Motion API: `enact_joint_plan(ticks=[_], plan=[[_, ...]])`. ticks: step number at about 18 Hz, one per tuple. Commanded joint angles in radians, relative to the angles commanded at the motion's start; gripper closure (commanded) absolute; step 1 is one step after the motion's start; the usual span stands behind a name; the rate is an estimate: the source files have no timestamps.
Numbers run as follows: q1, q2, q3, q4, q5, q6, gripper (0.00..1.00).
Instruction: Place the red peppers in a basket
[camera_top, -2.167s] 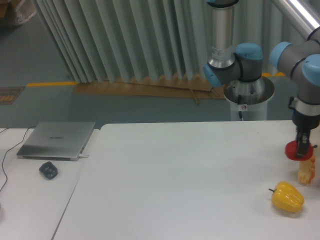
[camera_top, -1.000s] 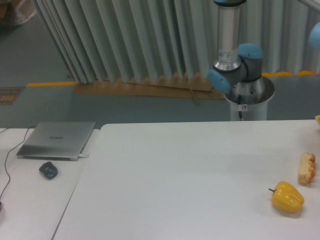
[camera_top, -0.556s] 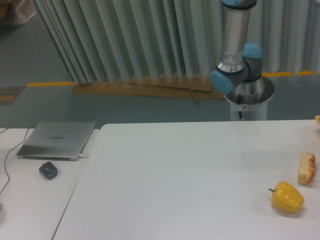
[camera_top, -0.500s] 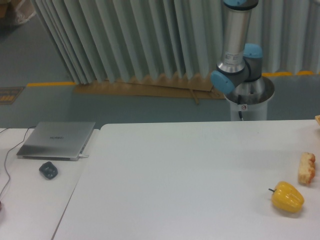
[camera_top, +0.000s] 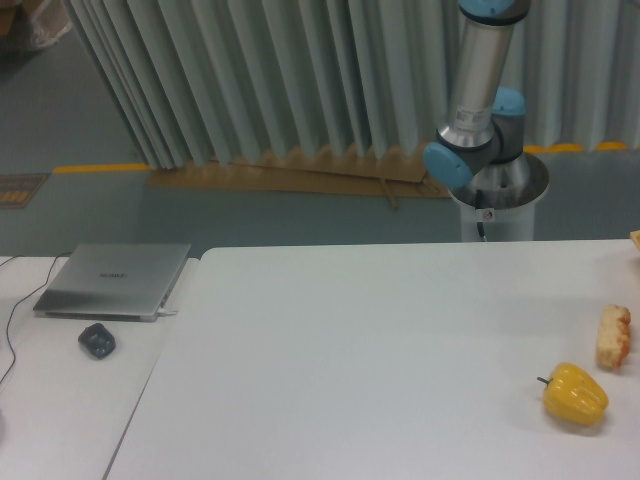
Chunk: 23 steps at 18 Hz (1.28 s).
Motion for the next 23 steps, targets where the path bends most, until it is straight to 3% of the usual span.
enact_joint_plan(ticks=[8, 18, 20, 23], plan=[[-0.041, 0.034, 0.015, -0.008, 0.014, -0.040, 0.00], [-0.149, 0.072, 0.000, -0.023, 0.037, -0.393, 0.00], [-0.179, 0.078, 0.005, -0.025, 0.089, -0.431, 0.00], [-0.248, 0.080, 0.014, -0.037, 0.149, -0.593, 0.00]])
